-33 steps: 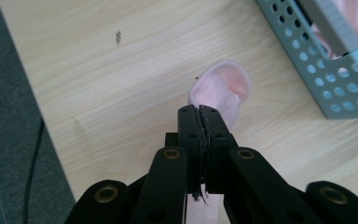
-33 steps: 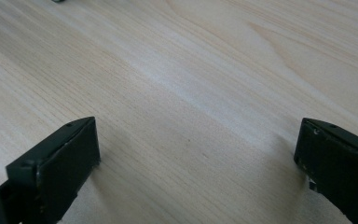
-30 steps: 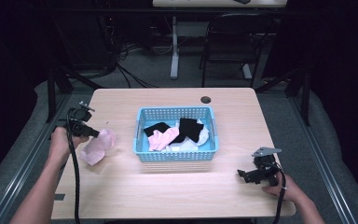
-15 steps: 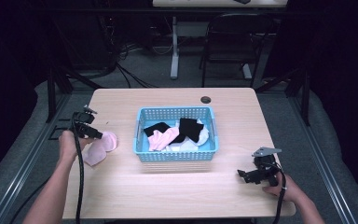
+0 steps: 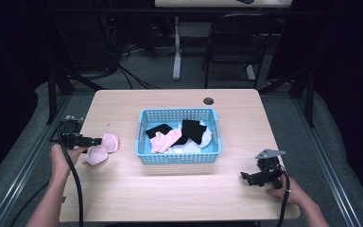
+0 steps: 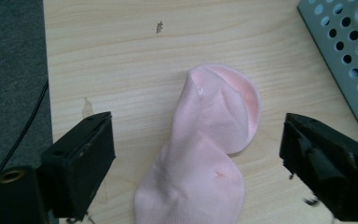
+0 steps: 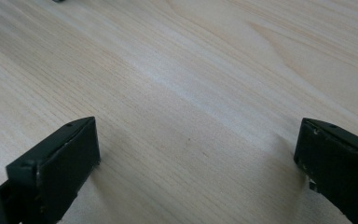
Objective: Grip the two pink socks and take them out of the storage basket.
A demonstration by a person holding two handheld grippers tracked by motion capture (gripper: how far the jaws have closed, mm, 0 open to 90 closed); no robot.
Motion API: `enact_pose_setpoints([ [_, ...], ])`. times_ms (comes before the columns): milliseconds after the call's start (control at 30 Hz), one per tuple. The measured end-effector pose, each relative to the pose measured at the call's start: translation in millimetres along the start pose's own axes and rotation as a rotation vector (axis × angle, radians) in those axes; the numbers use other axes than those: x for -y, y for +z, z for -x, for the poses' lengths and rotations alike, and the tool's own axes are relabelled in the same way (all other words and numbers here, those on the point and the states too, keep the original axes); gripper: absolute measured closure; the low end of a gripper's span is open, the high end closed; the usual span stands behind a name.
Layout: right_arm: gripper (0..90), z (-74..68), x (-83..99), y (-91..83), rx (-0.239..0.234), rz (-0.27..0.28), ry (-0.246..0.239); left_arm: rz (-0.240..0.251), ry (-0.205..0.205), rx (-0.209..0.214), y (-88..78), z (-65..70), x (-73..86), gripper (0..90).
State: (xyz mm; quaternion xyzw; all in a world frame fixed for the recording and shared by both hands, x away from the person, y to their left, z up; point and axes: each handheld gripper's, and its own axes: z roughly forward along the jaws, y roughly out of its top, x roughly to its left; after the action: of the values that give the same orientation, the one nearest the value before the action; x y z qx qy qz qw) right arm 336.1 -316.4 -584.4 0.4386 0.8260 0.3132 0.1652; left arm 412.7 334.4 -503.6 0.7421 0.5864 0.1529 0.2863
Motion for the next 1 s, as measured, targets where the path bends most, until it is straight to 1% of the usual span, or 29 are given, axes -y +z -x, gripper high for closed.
enact_pose_setpoints([
  [100, 0.0, 0.0, 0.0, 0.0, 0.000, 0.000, 0.000, 0.047, -0.015, 0.024, -5.4, 0.1, 5.9, 6.8],
  [167, 0.0, 0.0, 0.0, 0.0, 0.002, -0.001, 0.000, 0.085, -0.025, 0.042, -11.5, 1.4, 10.1, 2.3],
  [200, 0.0, 0.1, 0.0, 0.0, 0.003, -0.002, -0.001, 0.102, -0.029, 0.050, -14.0, 2.8, 11.7, 2.0],
  [267, 0.0, 0.0, 0.0, 0.0, 0.000, 0.000, 0.000, 0.115, -0.023, 0.055, -17.3, 6.7, 13.8, 1.8],
  [333, 0.0, 0.1, 0.0, 0.0, 0.003, -0.002, -0.001, 0.123, -0.010, 0.058, -19.2, 11.2, 14.3, 1.5],
  [433, 0.0, 0.0, 0.0, 0.0, 0.001, -0.001, 0.000, 0.142, 0.008, 0.075, -23.3, 21.7, 12.7, 0.7],
  [567, 0.0, 0.0, 0.0, 0.0, 0.001, -0.001, 0.000, 0.161, 0.041, 0.095, -29.0, 34.9, 7.2, 0.1],
  [633, 0.0, 0.0, 0.0, 0.0, 0.003, -0.001, 0.000, 0.174, 0.051, 0.103, -31.7, 40.7, 4.6, 0.1],
  [833, 0.0, 0.1, 0.0, 0.0, 0.002, -0.001, -0.001, 0.198, 0.100, 0.119, -38.5, 59.6, -7.9, 0.1],
  [1000, 0.0, 0.1, -0.1, 0.0, 0.003, -0.002, -0.001, 0.202, 0.139, 0.139, -39.5, 73.9, -18.7, 0.1],
])
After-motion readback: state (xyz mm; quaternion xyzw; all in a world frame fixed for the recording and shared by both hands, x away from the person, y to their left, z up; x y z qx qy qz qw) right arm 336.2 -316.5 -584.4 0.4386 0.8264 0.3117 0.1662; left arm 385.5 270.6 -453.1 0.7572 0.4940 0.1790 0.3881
